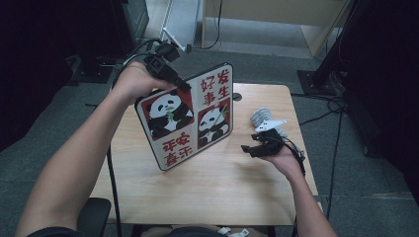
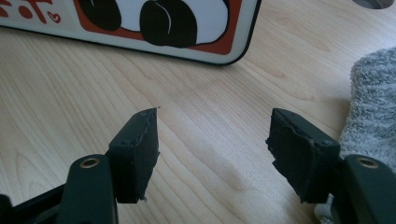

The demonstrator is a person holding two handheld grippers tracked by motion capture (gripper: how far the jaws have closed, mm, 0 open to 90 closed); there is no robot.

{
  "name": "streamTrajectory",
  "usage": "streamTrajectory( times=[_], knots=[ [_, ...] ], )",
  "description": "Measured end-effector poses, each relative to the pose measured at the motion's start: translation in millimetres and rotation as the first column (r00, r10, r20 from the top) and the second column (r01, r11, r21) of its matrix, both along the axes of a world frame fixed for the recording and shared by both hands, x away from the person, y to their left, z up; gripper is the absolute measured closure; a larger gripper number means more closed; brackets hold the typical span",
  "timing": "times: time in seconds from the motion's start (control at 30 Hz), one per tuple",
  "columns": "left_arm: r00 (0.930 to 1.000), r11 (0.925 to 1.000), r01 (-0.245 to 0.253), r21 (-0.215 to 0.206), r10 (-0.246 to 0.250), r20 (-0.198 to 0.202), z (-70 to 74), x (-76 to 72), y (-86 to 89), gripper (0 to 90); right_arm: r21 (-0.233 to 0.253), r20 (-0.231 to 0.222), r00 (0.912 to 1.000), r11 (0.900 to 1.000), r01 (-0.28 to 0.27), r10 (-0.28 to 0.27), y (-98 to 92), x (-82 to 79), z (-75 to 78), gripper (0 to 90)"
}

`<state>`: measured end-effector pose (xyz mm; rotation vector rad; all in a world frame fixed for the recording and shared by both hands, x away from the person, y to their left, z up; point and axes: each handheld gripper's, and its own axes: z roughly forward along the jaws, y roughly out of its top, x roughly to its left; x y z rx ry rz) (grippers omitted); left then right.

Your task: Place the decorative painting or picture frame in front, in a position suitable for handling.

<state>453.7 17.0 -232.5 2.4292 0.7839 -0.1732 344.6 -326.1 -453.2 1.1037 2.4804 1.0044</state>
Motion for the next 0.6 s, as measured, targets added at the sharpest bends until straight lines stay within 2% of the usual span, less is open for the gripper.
streamTrajectory(
  times=[0.37, 0.6],
  knots=[
    [0.9999, 0.9995, 0.007, -0.032, -0.007, -0.016, -7.6, -5.5, -5.9, 79.3, -0.003, -0.003, 1.0000, 1.000, -0.006, 0.006, 1.0, 0.0, -0.7, 33.8],
    [0.9995, 0.9989, 0.005, -0.046, -0.007, -0.030, -10.3, -3.8, -6.3, 79.3, -0.006, -0.008, 0.9999, 1.000, -0.013, 0.013, 2.8, 0.1, -1.4, 33.7]
  ],
)
